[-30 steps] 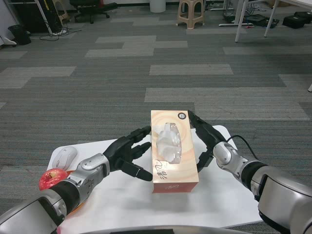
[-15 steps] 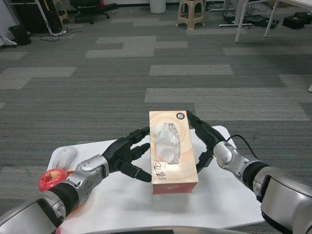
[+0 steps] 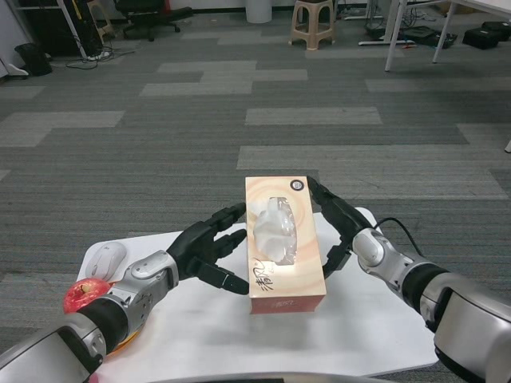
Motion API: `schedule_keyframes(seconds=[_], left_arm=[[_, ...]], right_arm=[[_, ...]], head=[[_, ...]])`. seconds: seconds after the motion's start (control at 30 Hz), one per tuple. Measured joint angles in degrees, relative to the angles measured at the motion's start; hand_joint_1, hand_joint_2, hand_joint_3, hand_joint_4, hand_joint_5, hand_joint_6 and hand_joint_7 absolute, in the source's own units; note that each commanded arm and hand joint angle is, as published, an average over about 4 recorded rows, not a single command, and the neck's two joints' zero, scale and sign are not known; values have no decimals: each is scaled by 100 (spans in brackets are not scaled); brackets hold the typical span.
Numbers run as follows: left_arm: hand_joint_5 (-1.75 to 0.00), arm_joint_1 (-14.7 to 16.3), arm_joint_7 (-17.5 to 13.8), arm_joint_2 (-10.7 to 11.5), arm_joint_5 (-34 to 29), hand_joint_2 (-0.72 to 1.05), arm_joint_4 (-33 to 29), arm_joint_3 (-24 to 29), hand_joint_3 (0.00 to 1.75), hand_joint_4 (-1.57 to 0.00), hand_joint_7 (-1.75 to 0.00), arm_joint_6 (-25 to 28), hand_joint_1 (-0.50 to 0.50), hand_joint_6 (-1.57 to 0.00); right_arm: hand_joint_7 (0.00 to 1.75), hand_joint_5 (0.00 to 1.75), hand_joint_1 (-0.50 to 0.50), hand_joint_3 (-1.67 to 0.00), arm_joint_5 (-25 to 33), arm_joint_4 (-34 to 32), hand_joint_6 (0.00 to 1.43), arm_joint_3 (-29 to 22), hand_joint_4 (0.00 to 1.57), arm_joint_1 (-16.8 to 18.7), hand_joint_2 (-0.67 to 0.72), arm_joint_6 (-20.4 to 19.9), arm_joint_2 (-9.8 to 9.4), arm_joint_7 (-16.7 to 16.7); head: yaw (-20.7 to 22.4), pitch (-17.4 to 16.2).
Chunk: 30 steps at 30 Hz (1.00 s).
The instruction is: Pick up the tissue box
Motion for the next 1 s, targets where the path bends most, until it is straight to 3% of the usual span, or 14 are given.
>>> schedule_keyframes(seconds=[0.2,1.0], left_arm=[[0,6,0,40,0,60,-93,23,7,-7,0,0,50,0],[0,54,14,232,16,60,-575,224,9,-4,0,56,50,0]], right_arm=[[0,0,-42,-40,-4,-129,0,-38,0,10,-29,9,-53,1],[0,0,-38,-48,-24,-716,0,-330,0,84,-29,63,-255,17]], head=[[9,27],[3,90]])
